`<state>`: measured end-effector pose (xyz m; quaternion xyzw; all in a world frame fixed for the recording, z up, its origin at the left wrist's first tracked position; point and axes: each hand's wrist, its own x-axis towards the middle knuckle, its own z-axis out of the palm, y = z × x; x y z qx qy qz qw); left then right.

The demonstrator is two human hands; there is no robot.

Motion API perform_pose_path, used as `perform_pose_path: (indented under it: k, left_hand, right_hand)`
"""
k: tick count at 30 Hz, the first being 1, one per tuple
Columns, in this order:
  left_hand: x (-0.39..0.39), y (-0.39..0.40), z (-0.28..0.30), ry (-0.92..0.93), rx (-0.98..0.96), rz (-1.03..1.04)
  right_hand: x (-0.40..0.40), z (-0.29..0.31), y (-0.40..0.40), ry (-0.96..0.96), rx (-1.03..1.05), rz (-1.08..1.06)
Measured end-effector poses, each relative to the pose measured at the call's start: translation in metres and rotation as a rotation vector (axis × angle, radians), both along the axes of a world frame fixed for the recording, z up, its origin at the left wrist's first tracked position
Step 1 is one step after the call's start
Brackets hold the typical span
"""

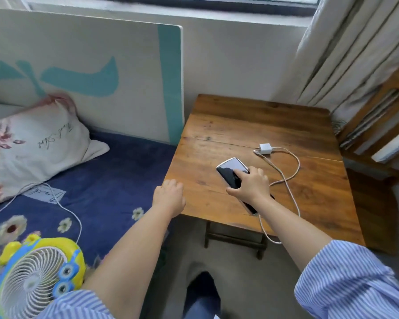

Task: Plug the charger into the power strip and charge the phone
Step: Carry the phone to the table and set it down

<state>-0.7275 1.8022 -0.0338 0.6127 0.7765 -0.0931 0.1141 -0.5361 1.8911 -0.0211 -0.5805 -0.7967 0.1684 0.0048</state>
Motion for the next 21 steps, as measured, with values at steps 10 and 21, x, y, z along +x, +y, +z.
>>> perform_pose_path:
  k: [10,21]
  left_hand:
    - [-0.062,0.069,-0.109,-0.157,-0.053,0.054]
    - [-0.069,0.065,-0.204,-0.245,0.063,0.096]
  right_hand:
    - [-0.098,-0.107,0.084,-0.054,-0.095,0.116]
    - [-0.149,-0.189,0.125,-0.001,0.057,0.172]
